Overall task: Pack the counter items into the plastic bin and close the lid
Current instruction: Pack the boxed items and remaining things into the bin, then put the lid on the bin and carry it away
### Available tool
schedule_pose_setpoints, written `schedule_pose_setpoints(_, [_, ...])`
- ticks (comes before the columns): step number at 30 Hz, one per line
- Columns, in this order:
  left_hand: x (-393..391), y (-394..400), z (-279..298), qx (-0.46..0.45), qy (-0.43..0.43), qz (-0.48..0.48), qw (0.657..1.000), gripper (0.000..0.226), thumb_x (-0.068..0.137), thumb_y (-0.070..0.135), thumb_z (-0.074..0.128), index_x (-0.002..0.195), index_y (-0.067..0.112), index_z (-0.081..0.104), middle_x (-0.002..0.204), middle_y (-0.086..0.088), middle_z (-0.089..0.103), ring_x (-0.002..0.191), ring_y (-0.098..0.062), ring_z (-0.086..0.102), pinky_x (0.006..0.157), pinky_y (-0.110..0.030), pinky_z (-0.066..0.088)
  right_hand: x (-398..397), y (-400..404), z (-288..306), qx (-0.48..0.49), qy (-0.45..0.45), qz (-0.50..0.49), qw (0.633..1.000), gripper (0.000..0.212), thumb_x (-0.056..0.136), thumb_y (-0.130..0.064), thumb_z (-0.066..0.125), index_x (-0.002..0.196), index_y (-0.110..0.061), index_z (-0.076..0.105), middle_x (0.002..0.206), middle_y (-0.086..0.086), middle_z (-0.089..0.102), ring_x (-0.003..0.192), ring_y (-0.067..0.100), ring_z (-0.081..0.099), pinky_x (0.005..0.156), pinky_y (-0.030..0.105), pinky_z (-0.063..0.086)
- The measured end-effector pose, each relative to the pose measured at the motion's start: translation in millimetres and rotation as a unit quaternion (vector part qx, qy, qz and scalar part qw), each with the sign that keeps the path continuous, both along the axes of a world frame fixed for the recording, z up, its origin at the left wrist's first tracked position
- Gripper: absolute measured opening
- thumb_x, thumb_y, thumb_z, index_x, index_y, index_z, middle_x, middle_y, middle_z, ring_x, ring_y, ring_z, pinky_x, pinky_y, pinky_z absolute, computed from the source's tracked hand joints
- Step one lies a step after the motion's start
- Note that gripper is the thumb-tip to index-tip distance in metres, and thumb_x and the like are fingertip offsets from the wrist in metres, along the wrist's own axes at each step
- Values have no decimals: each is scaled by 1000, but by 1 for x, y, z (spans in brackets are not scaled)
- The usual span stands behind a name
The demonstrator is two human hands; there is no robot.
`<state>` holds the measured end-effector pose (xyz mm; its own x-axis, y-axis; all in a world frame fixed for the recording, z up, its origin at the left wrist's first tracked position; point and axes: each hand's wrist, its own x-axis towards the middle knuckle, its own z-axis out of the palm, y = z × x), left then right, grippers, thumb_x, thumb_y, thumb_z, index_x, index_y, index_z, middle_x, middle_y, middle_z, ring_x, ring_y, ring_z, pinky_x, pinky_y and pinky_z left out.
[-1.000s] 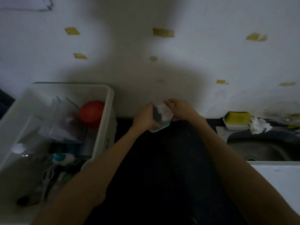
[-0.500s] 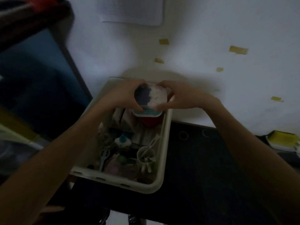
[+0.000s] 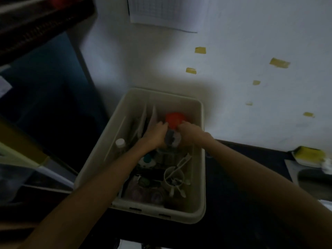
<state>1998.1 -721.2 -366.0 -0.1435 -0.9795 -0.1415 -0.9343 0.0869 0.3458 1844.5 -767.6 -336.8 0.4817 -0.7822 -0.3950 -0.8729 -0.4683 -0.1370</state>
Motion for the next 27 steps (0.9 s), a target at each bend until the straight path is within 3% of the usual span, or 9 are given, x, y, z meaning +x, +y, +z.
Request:
schedule_pose_setpoints(2, [-7,-6,-16,-38,-43,-6,998,36,83,23,70,112,5,58,120,-15,49,104,-32,54,83,-41,47,1,5,-7,-11,19,-16,1000,27,82,-31,73,101,-14,64,97,4,66,85,21,66,81,39,59])
schedule_pose_setpoints(5, [-10,-8,-36,-39,-66,-8,997,30,87,23,64,111,7,61,123,-12,49,110,-31,51,84,-40,46,4,10,-16,-38,47,-18,998,17,87,-22,67,99,-10,64,98,6,68,85,22,67,80,37,58])
schedule_pose_setpoints(10, [-18,-7,-52,-54,-142,0,988,35,86,27,63,116,12,57,125,-8,54,117,-28,47,84,-37,42,10,14,-27,-36,79,-11,996,23,89,-21,64,106,-6,66,111,11,67,104,28,64,90,40,51])
schedule_pose_setpoints(13, [-23,-7,-54,-55,-159,5,986,42,84,21,63,123,10,52,129,-10,53,122,-30,44,87,-38,42,12,12,-28,-25,79,-20,996,23,89,-20,65,106,-5,66,112,13,68,105,29,64,89,39,52])
schedule_pose_setpoints(17, [-22,-1,-55,-53,-176,1,983,56,84,6,60,136,5,41,142,-14,44,135,-32,36,101,-38,39,10,15,-32,1,76,-29,997,18,92,-15,61,106,-4,65,112,12,67,102,27,65,86,37,55])
schedule_pose_setpoints(20, [-15,4,-47,-53,-124,-1,991,52,83,4,60,132,4,44,138,-16,44,131,-33,40,100,-40,42,6,19,-20,1,30,-52,998,13,92,-11,61,103,-5,63,108,11,67,95,24,66,83,35,55])
schedule_pose_setpoints(22, [-9,12,-28,-46,-42,28,998,39,86,11,62,122,4,49,128,-16,46,122,-34,47,92,-40,44,-4,25,-4,-26,-36,-61,997,19,89,-19,67,103,-8,62,104,10,67,91,22,65,82,36,56])
schedule_pose_setpoints(24, [-7,23,-3,-52,41,43,997,41,82,22,73,115,8,54,118,-13,51,109,-29,54,84,-37,46,-26,39,15,-90,-162,-63,981,31,86,-32,69,109,-13,60,105,5,65,91,19,64,82,36,55])
schedule_pose_setpoints(27, [-20,50,40,-82,167,37,982,32,78,30,79,103,20,63,100,3,58,90,-14,59,76,-31,51,-72,76,41,-107,-345,-98,927,32,87,-38,68,113,-22,61,104,-10,65,89,4,64,79,22,54])
